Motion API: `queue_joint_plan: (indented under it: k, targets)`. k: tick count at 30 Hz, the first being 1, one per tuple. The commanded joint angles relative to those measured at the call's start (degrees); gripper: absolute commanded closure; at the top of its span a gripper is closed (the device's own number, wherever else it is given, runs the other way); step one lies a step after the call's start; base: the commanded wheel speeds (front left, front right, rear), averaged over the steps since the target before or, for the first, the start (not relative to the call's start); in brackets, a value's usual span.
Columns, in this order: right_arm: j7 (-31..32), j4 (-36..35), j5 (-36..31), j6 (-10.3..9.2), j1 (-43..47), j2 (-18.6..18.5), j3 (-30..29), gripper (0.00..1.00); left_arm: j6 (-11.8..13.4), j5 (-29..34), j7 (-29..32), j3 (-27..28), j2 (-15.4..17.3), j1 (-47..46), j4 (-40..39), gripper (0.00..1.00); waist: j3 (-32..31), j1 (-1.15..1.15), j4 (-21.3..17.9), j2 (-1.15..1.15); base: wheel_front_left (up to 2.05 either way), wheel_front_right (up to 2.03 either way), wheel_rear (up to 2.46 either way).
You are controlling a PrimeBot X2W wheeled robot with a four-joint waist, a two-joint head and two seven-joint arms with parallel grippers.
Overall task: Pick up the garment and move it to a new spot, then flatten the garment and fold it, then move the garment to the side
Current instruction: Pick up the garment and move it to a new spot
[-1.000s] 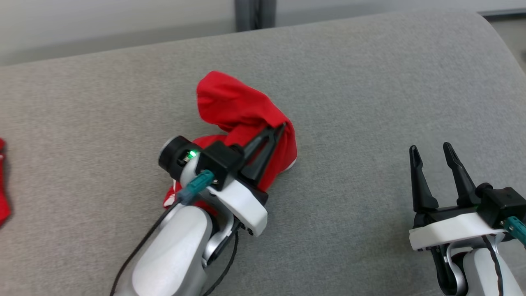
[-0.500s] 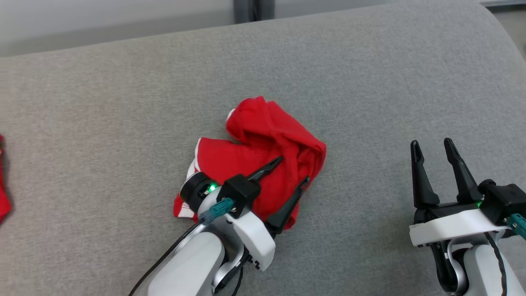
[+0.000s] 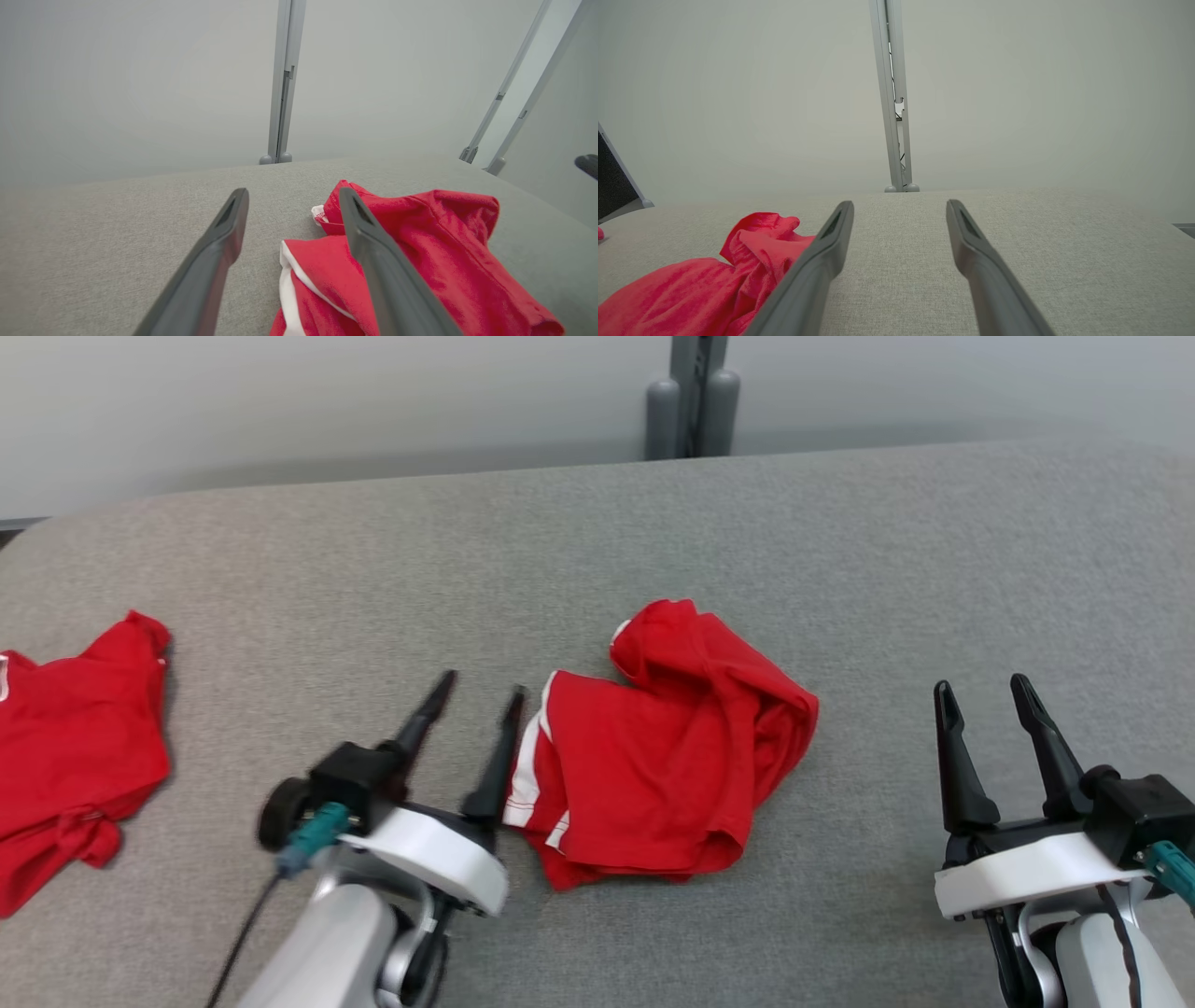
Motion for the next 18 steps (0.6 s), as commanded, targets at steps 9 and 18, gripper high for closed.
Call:
queue_joint_plan:
  k: [9,18]
  targets:
    - [-0.3,0.9,-1.6,0.02,1.8,-0.3,-0.5,0.00,3.9,-2.8,-1.6,10.0,4.6,5.0,-2.8,0.00,-2.6,0.00,3.5,0.00,0.00,0.00,0.00]
    - [0.6,1.2,-3.4,0.03,3.5,-0.3,-1.4,0.00,3.2,-1.7,-1.7,12.7,6.4,9.6,-5.7,0.00,-4.7,0.00,4.3,0.00,0.00,0.00,0.00]
